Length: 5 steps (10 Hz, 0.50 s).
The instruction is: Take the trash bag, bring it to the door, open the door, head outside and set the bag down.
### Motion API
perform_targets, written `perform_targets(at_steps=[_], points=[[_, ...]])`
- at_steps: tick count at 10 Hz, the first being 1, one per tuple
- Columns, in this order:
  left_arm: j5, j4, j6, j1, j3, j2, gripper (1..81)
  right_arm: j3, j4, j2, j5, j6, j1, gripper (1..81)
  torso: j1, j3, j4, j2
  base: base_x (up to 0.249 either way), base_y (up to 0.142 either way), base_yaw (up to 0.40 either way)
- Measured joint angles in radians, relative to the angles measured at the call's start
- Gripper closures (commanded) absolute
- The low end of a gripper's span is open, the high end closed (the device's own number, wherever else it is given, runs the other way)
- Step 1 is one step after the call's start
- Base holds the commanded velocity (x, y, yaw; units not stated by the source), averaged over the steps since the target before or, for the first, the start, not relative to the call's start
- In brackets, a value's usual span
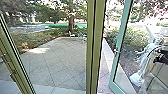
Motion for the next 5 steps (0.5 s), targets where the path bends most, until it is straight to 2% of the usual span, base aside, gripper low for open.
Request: perform_targets(at_steps=[1, 2, 3, 5], points=[[0.000, 0.000, 0.001, 0.000, 0.000, 0.000, 81.1, 0.047, 0.130, -0.011, -0.058, -0.055, 0.000, 1.0, 0.000, 0.000, 0.000, 0.000, 0.000, 0.000, 0.000], [-0.003, 0.000, 0.001, 0.000, 0.000, 0.000, 81.1, 0.077, 0.247, -0.032, -0.085, -0.117, -0.003, 1.0, 0.000, 0.000, 0.000, 0.000, 0.000, 0.000, 0.000], [-0.003, 0.000, 0.001, 0.000, 0.000, 0.000, 81.1, 0.088, 0.331, -0.054, -0.083, -0.176, -0.022, 1.0, 0.000, 0.000, 0.000, 0.000, 0.000, 0.000, 0.000], [-0.004, 0.000, 0.001, 0.000, 0.000, -0.003, 81.1, 0.093, 0.425, -0.083, -0.089, -0.273, -0.140, 1.0, 0.000, 0.000, 0.000, 0.000, 0.000, 0.000, 0.000]])
